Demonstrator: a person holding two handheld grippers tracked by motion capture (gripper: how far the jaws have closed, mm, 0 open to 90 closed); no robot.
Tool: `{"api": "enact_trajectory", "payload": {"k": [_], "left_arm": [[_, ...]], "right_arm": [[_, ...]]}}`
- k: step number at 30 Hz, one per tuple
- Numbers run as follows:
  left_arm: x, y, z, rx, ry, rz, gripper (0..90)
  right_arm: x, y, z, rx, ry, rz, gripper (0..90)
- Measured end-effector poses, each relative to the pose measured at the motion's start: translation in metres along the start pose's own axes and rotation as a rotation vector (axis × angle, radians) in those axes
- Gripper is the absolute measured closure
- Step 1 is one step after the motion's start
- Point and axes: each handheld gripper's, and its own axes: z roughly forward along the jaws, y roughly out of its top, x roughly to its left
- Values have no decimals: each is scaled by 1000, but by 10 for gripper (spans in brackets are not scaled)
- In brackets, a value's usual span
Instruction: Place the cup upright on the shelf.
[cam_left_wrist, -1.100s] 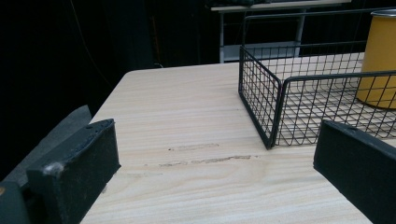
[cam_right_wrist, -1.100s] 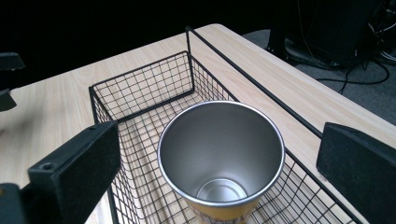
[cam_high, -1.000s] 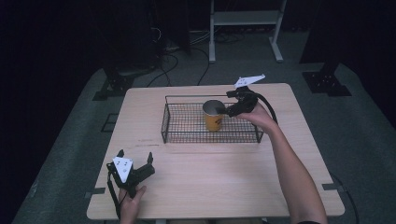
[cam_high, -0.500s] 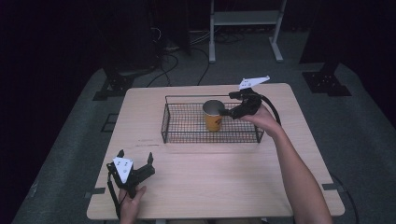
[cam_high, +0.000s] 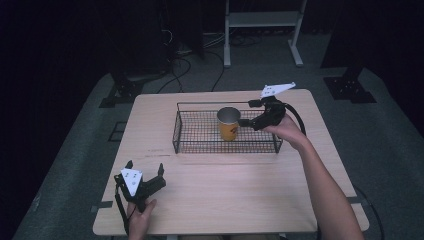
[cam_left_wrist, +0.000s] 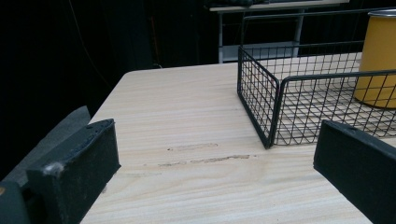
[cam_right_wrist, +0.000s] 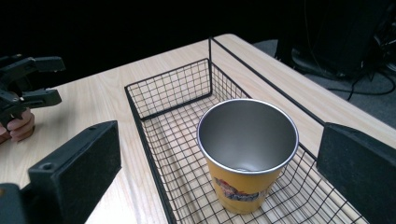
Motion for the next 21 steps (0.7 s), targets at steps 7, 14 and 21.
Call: {"api": "enact_trajectory", "payload": {"k": [7,14,21], "left_arm": [[0,0,0,1,0,2,0],[0,0,0,2,-1,4,0],[0,0,0,2,-1,2,0]], "right_arm": [[2,-8,-9,3,2,10,0],[4,-18,-21,-21,-6,18,0],[8,-28,-32,-24,-5,27,0]]}}
